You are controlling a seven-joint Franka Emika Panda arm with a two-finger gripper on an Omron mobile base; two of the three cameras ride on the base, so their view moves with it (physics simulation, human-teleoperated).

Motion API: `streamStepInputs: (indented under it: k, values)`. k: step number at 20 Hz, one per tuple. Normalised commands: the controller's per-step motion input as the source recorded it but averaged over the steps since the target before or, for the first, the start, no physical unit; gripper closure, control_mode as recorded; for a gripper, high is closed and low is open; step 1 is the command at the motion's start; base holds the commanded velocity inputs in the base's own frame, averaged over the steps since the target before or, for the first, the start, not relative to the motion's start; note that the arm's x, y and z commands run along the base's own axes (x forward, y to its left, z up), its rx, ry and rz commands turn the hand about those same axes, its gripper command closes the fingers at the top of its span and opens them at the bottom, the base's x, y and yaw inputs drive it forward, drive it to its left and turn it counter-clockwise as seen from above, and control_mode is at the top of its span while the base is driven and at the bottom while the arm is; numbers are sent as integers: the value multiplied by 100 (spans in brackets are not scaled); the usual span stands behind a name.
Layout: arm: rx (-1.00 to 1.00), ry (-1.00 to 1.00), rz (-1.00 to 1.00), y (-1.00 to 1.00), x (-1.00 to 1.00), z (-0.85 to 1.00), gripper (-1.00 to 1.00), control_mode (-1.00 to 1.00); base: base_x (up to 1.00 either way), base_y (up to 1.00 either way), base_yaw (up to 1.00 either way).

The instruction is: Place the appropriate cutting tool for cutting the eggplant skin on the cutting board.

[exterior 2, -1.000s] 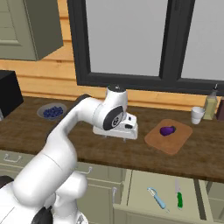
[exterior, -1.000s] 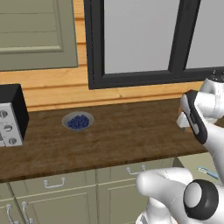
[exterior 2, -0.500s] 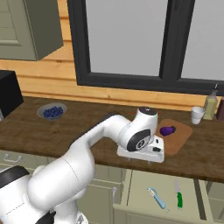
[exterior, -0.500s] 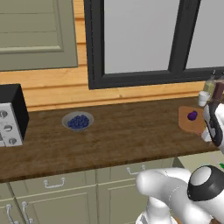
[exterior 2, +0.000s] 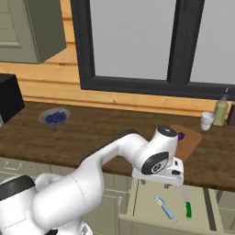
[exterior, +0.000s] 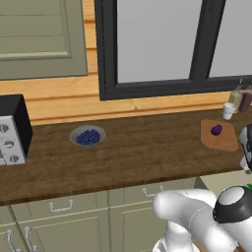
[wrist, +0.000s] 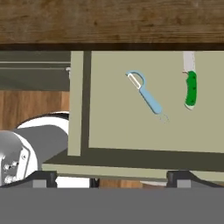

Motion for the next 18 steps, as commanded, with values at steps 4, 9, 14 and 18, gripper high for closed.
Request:
streamStepInputs:
  k: [4, 9, 14, 18]
  values:
    - [0, 13, 0, -30, 0, -17, -100, -100, 0, 0, 0]
    - [3, 7, 0, -34, -1, -47, -100, -100, 0, 0, 0]
    - [5, 3, 0, -24, 0, -49, -100, -100, 0, 0, 0]
    - [5, 0, 0, -17, 0, -46, -100, -100, 0, 0, 0]
